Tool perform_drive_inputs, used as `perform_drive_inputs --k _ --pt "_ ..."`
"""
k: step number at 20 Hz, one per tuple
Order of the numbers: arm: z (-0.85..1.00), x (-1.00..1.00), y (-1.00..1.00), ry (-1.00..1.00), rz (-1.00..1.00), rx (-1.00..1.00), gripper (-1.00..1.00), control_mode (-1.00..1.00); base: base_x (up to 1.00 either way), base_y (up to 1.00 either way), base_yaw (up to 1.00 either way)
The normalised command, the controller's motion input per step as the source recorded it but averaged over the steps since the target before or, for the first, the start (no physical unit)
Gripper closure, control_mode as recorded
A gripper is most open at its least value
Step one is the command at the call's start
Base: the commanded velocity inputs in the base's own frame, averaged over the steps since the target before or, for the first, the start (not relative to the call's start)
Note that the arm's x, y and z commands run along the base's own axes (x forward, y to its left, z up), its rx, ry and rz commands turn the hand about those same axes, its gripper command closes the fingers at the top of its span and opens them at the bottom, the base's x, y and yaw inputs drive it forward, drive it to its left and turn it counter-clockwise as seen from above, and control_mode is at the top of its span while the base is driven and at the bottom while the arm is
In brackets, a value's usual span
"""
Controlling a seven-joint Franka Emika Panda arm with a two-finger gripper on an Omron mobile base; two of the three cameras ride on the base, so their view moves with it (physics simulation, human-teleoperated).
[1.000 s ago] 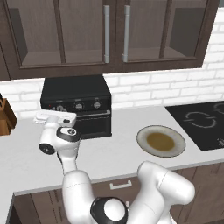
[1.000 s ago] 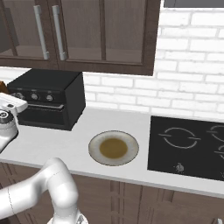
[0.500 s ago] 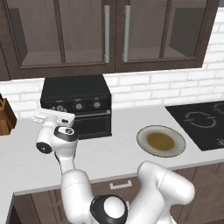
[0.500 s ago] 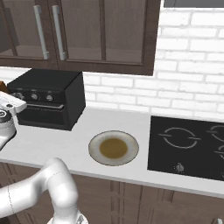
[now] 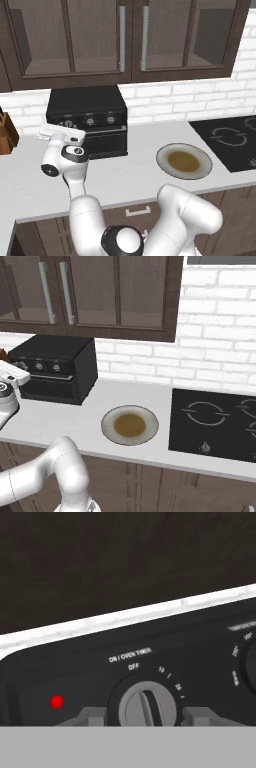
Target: Pick up the kebab skewer and baguette bread, and place them inside the toaster oven. Close the toaster oven door and start by setting the timer.
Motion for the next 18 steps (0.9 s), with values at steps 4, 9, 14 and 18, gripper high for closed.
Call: perform_drive_inputs --k 4,9,14,18 --pt "0.32 0.04 -0.18 -0.10 -0.01 0.37 1.00 -1.00 0.00 0.00 0.00" --pt "0.34 0.00 -0.26 -0.07 -0.01 0.39 1.00 -1.00 0.00 0.00 0.00" --pt "0.42 0.00 -0.23 -0.05 -0.01 0.40 1.00 -1.00 0.00 0.00 0.00" --pt "0.51 0.00 -0.15 -0.02 -0.02 0.41 1.00 -1.00 0.00 0.00 0.00"
